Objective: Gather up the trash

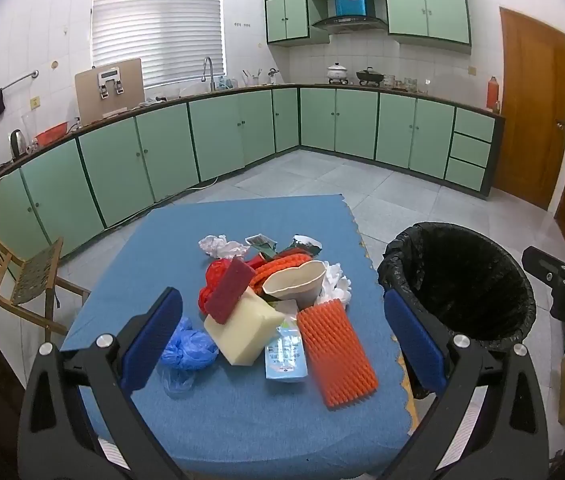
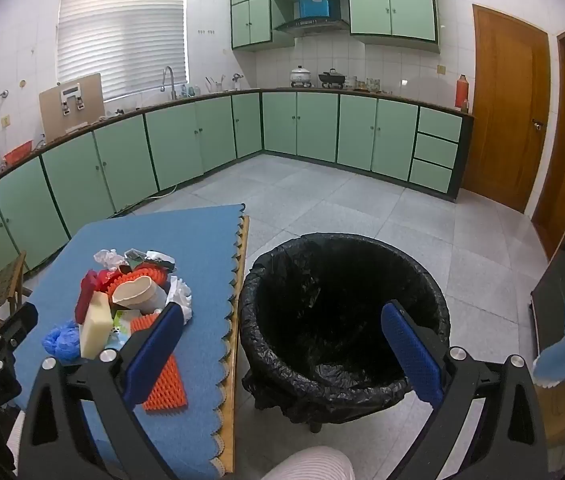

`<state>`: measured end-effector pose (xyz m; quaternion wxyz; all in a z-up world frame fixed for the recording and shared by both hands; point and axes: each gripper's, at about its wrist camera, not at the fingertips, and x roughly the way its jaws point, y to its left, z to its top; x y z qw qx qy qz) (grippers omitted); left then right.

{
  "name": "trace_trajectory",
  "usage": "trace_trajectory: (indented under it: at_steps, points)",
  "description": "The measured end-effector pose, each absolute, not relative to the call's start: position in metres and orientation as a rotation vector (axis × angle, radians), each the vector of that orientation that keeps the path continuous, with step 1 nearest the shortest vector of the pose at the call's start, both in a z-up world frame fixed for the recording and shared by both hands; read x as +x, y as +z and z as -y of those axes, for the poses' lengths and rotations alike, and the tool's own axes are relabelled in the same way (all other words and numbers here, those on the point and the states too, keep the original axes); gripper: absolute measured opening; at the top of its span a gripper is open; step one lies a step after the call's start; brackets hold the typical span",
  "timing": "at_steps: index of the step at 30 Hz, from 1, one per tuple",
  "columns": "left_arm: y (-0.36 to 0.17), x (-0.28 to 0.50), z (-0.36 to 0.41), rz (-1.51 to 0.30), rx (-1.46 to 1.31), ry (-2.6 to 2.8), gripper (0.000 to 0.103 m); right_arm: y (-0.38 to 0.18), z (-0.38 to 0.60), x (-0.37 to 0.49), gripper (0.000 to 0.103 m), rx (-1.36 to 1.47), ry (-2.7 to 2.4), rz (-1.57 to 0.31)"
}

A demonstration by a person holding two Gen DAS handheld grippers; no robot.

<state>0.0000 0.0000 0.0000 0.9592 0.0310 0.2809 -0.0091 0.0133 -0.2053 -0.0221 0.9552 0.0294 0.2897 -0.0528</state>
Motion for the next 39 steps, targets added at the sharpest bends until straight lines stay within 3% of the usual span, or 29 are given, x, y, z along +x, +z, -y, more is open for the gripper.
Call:
trace_trajectory:
  at_steps: [39]
  points:
    - [0.0017, 0.0002, -0.0013, -0.57, 0.061, -0.017, 0.098, -0.0293, 0.206, 0.0191, 0.097, 0.068, -0.107, -0.604]
